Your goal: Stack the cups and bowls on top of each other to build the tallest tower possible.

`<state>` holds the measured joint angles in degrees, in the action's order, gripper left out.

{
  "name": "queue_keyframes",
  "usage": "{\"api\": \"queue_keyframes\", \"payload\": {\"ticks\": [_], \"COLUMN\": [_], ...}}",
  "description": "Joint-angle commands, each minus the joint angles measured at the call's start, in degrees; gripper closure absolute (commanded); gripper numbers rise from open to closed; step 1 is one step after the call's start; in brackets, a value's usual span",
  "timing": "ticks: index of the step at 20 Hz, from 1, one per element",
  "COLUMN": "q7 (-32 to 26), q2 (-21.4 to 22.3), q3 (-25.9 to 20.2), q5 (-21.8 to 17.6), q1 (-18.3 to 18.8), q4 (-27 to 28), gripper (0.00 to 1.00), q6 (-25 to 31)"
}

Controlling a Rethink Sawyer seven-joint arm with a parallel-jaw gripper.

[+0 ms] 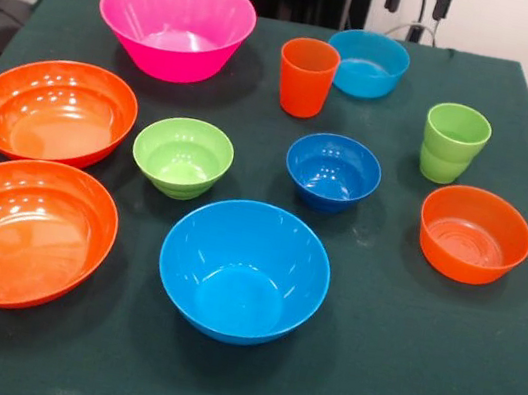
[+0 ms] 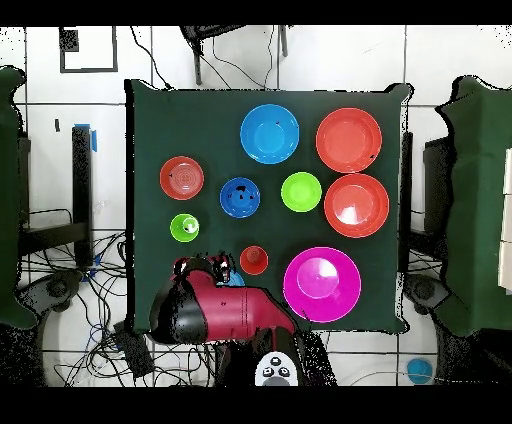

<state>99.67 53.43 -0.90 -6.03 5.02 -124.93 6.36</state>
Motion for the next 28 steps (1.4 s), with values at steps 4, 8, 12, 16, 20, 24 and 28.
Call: {"api": "queue_keyframes", "payload": {"ticks": [4,8,12,16,20,24,28], "q7": [5.28,5.24,5.11,5.18,5.24,5.19,5.2], "q2": [-1.93,-2.09,-2.17,-2.19,-2.35,-2.52,-2.35], "q3": [-3.97,-3.73,-3.75,-3.84,-3.72,-3.59,-3.38], "q5": [-2.29,-2.4,-2.57,-2.56,-2.6,-2.68,-2.64], "q1": [0.74,0.41,0.74,0.69,0.49,0.28,0.12], "q4": [-3.4,-3.12,-3.18,-3.2,-3.07,-2.91,-2.84], "gripper": [0.0,0.0,0.0,0.0,0.0,0.0,0.0], "q6": [3.23,3.24,3.04,2.9,2.77,2.79,3.02]}}
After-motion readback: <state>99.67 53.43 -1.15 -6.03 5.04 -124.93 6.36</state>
